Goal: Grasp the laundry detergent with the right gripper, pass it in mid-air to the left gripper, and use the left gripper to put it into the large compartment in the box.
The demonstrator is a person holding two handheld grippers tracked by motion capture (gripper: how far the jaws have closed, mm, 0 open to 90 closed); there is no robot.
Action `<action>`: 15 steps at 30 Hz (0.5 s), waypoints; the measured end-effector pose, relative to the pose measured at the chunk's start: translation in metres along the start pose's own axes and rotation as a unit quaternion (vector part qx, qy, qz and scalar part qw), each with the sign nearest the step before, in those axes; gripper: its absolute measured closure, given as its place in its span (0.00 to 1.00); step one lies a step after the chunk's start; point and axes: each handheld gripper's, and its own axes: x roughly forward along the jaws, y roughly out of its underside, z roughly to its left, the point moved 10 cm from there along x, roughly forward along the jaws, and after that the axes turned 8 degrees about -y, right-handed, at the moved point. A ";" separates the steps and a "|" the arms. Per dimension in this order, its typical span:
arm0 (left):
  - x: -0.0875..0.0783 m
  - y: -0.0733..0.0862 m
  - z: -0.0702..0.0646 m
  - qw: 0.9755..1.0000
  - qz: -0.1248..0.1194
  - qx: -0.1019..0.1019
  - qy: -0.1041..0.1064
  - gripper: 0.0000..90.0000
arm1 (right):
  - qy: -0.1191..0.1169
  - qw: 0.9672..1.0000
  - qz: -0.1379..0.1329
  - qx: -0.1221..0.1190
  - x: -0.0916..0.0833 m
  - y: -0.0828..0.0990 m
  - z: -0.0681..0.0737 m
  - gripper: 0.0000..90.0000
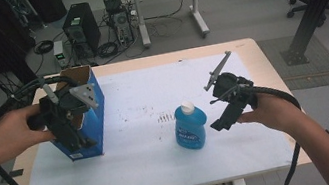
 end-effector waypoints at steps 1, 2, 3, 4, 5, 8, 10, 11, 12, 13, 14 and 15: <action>0.000 0.000 0.000 1.000 0.000 0.000 0.000 0.06 | 0.000 1.000 -0.003 -0.001 0.001 0.000 0.000 0.05; 0.000 0.000 0.000 1.000 -0.001 -0.001 0.000 0.06 | 0.001 1.000 -0.004 0.000 0.002 0.001 0.000 0.05; 0.001 0.000 0.000 1.000 0.000 -0.001 0.000 0.06 | 0.002 1.000 -0.006 -0.001 0.003 0.001 -0.001 0.05; 0.001 -0.001 0.000 1.000 -0.001 -0.001 -0.001 0.06 | 0.003 1.000 -0.010 -0.003 0.004 0.001 -0.001 0.05; 0.001 -0.001 0.000 1.000 -0.001 -0.001 -0.001 0.06 | 0.003 1.000 -0.014 -0.003 0.005 0.001 -0.001 0.05; 0.001 -0.002 0.000 1.000 -0.003 -0.001 -0.002 0.06 | 0.004 0.999 -0.030 -0.011 0.008 0.001 -0.001 0.05; 0.001 -0.002 0.000 1.000 -0.004 -0.001 -0.001 0.06 | 0.005 0.999 -0.039 -0.012 0.010 0.001 -0.001 0.05; 0.001 -0.003 0.000 1.000 -0.004 -0.001 -0.001 0.06 | 0.006 0.999 -0.043 -0.012 0.011 0.001 -0.002 0.05; 0.001 -0.003 0.000 1.000 -0.003 -0.001 -0.001 0.06 | 0.007 0.999 -0.046 -0.012 0.012 0.002 -0.002 0.05; 0.001 -0.003 0.000 1.000 -0.003 -0.002 -0.001 0.06 | 0.007 0.999 -0.046 -0.012 0.012 0.002 -0.002 0.05; 0.002 -0.003 0.000 1.000 -0.003 -0.002 0.000 0.06 | 0.006 0.999 -0.049 -0.011 0.013 0.002 -0.002 0.05; 0.002 -0.003 0.000 1.000 -0.002 -0.002 0.000 0.06 | 0.006 0.999 -0.053 -0.010 0.015 0.003 -0.002 0.05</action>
